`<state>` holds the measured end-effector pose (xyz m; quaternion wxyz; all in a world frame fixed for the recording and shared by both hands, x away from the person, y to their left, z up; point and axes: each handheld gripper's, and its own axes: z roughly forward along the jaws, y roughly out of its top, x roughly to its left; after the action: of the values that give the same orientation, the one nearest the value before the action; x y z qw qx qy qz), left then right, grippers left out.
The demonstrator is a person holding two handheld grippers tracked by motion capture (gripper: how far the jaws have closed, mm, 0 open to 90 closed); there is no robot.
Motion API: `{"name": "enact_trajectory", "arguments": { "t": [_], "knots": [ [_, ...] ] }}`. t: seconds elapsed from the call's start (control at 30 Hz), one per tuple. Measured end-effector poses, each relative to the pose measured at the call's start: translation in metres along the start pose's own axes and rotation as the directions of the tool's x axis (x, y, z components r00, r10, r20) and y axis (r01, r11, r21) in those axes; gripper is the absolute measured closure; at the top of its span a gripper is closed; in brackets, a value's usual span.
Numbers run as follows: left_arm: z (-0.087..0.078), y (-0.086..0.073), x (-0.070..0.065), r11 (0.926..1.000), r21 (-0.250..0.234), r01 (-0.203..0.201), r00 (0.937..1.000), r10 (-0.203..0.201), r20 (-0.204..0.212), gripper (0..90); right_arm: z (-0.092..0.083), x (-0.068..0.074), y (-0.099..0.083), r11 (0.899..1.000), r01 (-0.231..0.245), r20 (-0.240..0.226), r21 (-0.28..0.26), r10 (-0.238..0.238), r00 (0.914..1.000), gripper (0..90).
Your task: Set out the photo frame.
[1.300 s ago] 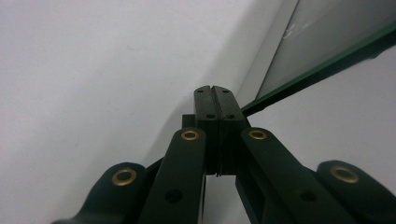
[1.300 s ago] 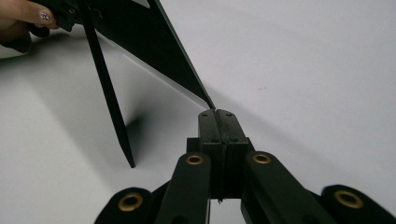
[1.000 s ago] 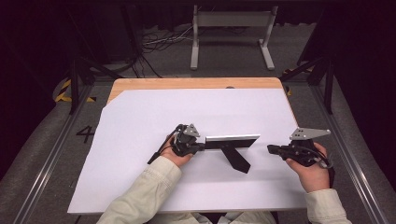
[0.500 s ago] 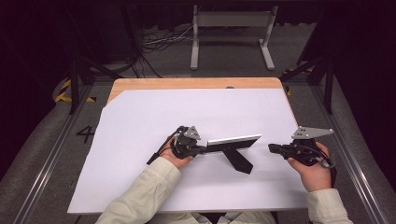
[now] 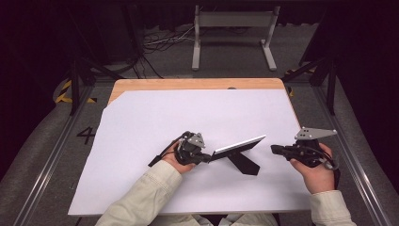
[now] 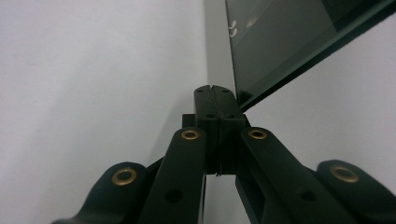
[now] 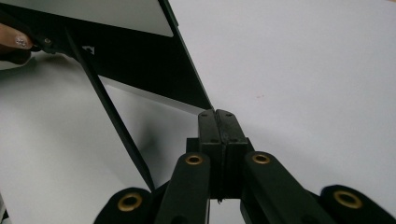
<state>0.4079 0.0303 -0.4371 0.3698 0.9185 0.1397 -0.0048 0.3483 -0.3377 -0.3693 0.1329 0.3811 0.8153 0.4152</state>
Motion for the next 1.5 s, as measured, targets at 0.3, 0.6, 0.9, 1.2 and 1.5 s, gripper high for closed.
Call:
{"name": "enact_trajectory", "arguments": {
  "t": [0.3,0.6,0.9,1.2,1.5],
  "knots": [
    [0.002,0.004,-0.012,0.998,0.017,-0.06,0.9973,0.059,0.044,90.0,-0.003,0.003,0.002,0.999,-0.036,-0.003,0.019,0.036,0.9993,90.0],
    [0.004,0.007,-0.021,0.9951,0.033,-0.094,0.993,0.091,0.076,90.0,-0.006,0.007,0.005,0.998,-0.05,0.006,0.044,0.05,0.9987,90.0],
    [0.007,0.012,-0.032,0.9911,0.044,-0.126,0.9867,0.12,0.109,90.0,-0.008,0.009,0.006,0.996,-0.041,0.048,0.077,0.037,0.9981,90.0],
    [0.013,0.019,-0.044,0.9867,0.046,-0.156,0.9799,0.148,0.133,90.0,-0.009,0.009,0.006,0.993,-0.05,0.081,0.102,0.041,0.9959,90.0],
    [0.021,0.024,-0.055,0.9823,0.047,-0.181,0.9726,0.172,0.157,90.0,-0.009,0.011,0.006,0.996,0.012,0.107,0.087,-0.021,0.994,90.0]
  ]
}}
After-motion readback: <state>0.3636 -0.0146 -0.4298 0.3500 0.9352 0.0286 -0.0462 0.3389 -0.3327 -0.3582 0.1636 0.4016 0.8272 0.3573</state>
